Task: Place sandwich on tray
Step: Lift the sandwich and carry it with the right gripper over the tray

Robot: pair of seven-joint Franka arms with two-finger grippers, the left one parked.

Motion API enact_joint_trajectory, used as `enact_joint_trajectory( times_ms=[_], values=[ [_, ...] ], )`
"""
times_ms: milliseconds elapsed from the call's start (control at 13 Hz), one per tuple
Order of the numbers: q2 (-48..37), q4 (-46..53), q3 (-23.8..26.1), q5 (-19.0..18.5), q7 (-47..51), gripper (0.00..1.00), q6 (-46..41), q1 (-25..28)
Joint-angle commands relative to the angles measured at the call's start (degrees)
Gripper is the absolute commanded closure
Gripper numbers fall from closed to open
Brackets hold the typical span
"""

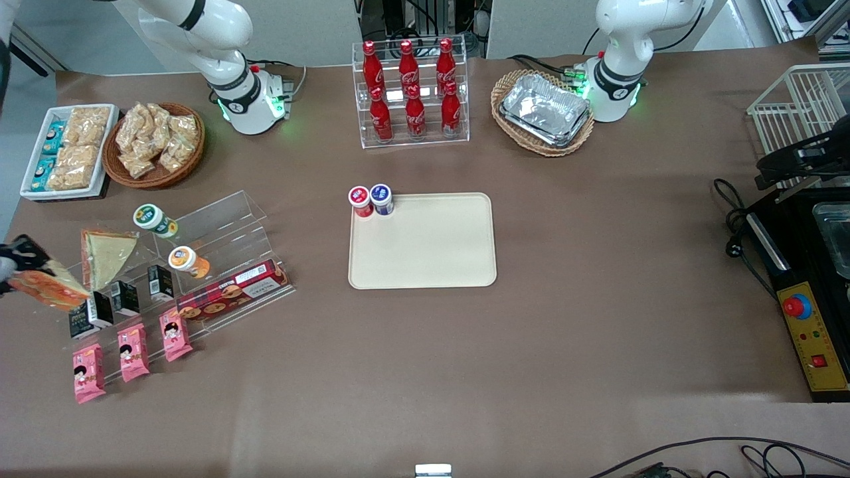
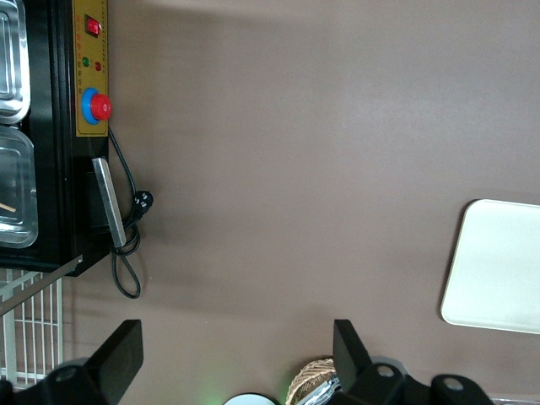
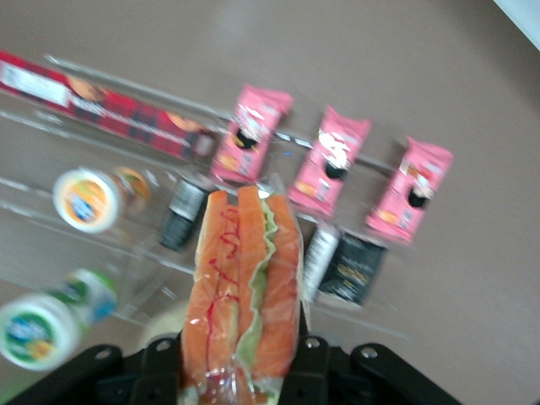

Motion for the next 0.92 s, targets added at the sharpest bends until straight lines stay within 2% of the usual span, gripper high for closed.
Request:
enact_joint_trajectory(
  times_ms=[0,385,538,846],
  values=[
    [-2.6,0.5,7.3,1.1,12.3,0.7,-7.7,1.4],
    [-2.3,2.6,23.7,1.1,30.2,0.7,-8.0,1.5],
    [-1.1,2.5,29.5,0.8,32.8,0.7,-7.3,2.0],
    [1.8,2.5,30.6,-1.3,33.2,0.7,-0.7,11.4]
  ],
)
